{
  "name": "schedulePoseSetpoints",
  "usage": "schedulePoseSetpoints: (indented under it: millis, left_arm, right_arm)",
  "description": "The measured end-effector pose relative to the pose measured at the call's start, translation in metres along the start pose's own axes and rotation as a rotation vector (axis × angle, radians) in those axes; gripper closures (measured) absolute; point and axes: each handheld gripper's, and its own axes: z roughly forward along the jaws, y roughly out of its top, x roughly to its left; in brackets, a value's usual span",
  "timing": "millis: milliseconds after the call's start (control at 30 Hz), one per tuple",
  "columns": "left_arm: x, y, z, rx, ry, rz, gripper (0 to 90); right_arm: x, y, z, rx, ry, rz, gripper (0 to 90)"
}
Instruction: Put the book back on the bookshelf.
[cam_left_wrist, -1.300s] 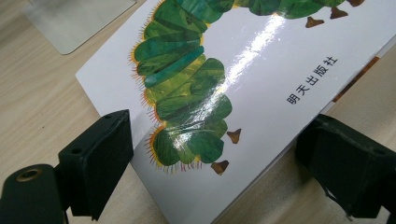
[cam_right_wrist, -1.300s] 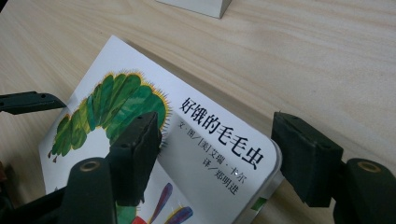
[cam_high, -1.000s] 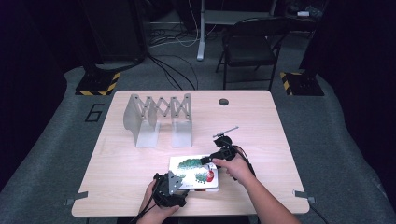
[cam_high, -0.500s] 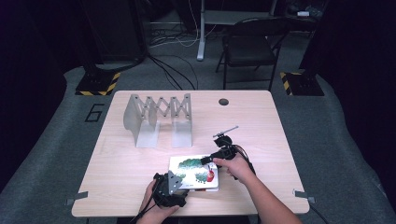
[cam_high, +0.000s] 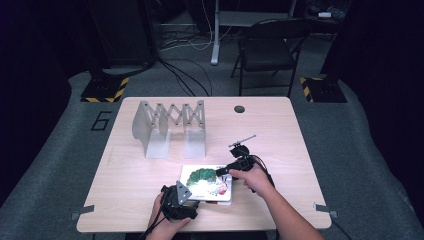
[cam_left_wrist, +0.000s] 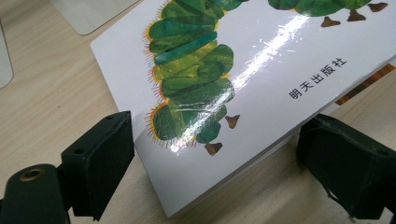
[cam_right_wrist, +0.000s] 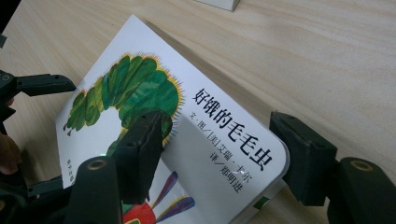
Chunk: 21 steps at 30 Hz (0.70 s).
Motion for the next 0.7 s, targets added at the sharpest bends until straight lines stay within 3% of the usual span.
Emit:
schedulePoseSetpoints:
  millis: [133, 333, 700]
  left_arm:
    - [0.003, -0.001, 0.002, 0.005, -0.008, -0.026, 8.1]
    - [0.013, -0.003, 0.005, 0.022, -0.072, -0.102, 5.3]
    - [0.016, -0.003, 0.007, 0.024, -0.076, -0.102, 4.1]
  right_arm:
    - [0.001, 0.001, 0.0, 0.001, -0.006, -0.005, 35.9]
    - [0.003, 0.003, -0.001, 0.006, -0.01, -0.013, 36.3]
    - [0.003, 0.005, -0.003, 0.007, -0.006, -0.027, 38.3]
